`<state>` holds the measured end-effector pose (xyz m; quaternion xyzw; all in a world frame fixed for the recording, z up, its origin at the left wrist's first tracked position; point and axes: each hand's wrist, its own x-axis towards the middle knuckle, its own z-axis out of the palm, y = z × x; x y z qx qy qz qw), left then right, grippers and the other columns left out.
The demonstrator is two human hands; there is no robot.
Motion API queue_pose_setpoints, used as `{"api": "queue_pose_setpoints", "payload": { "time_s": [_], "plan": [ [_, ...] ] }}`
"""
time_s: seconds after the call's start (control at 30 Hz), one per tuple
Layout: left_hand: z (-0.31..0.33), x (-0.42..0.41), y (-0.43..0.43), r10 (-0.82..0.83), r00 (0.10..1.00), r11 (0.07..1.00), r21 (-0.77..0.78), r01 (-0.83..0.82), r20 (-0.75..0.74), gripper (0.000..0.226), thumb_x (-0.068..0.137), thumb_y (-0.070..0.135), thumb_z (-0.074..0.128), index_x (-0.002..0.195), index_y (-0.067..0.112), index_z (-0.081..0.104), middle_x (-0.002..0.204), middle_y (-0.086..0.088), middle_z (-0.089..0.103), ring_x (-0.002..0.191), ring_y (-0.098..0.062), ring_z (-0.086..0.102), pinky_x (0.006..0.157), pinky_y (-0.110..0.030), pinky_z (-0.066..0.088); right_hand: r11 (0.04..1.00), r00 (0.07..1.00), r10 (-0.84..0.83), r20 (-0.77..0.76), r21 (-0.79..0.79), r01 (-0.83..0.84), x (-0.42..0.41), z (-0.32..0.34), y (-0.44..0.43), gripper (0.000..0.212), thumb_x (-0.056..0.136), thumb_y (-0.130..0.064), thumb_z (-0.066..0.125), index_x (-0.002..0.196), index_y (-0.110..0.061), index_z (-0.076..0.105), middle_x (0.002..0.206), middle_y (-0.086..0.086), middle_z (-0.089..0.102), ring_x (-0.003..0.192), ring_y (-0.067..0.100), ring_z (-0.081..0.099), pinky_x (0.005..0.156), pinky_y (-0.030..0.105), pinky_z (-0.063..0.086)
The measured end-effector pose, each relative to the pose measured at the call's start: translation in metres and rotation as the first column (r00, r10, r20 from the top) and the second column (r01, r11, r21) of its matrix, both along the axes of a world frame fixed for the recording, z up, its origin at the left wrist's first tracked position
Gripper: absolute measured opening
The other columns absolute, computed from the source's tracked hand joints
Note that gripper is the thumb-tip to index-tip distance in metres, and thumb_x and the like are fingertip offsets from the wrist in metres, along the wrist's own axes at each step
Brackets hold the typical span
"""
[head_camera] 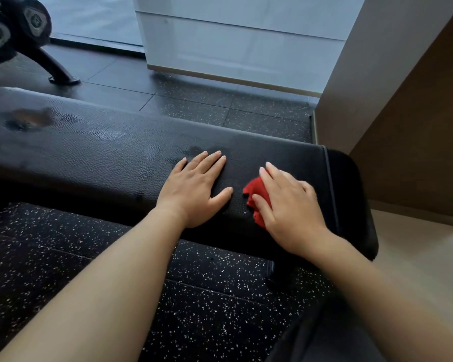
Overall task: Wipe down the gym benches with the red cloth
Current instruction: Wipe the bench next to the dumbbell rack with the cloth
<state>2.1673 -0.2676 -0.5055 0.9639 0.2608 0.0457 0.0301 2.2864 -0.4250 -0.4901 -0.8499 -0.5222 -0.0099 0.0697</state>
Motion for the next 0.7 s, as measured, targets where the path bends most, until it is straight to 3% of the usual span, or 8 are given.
{"api": "queue_pose_setpoints", "payload": {
  "time_s": [0.17,0.33,0.57,0.7],
  "plan": [
    [0.002,0.001,0.001,0.012,0.999,1.0,-0.017,-0.011,0.05,0.091,0.069,0.069,0.003,0.15,0.031,0.017,0.157,0.014,0.014,0.145,-0.008,0.01,0.118,-0.036,0.008,1.0,1.0,-0.02,-0.007,0.02,0.021,-0.002,0.002,0.001,0.08,0.083,-0.057,0.005,0.146,-0.019,0.034,0.155,-0.002,0.028,0.14,0.015,0.028,0.106,0.038,0.023],
    [0.002,0.002,0.002,0.02,0.998,1.0,-0.011,-0.019,0.06,0.091,0.068,0.069,0.006,0.149,0.031,0.022,0.156,0.014,0.018,0.145,-0.009,0.013,0.117,-0.036,0.01,0.999,0.999,-0.046,0.001,0.005,0.046,0.035,-0.001,0.074,0.056,0.099,-0.047,0.028,0.147,-0.018,0.029,0.157,0.001,0.023,0.142,0.017,0.022,0.11,0.038,0.018],
    [0.003,0.002,0.001,0.021,0.998,1.0,0.003,-0.021,0.055,0.092,0.067,0.07,0.005,0.148,0.031,0.023,0.156,0.014,0.019,0.144,-0.009,0.014,0.116,-0.036,0.012,0.996,0.996,-0.088,-0.001,-0.006,0.088,0.061,0.003,0.141,0.047,0.098,-0.047,0.03,0.129,-0.017,0.046,0.136,0.004,0.046,0.127,0.027,0.042,0.1,0.043,0.03],
    [0.004,0.001,-0.001,0.022,0.998,1.0,0.003,-0.022,0.06,0.092,0.068,0.07,0.006,0.148,0.03,0.024,0.156,0.014,0.02,0.144,-0.009,0.015,0.116,-0.036,0.012,0.999,0.999,-0.052,0.005,-0.012,0.052,0.059,0.003,0.13,0.053,0.097,-0.049,0.03,0.141,-0.019,0.037,0.146,0.007,0.037,0.132,0.03,0.038,0.103,0.044,0.027]
  ]
}}
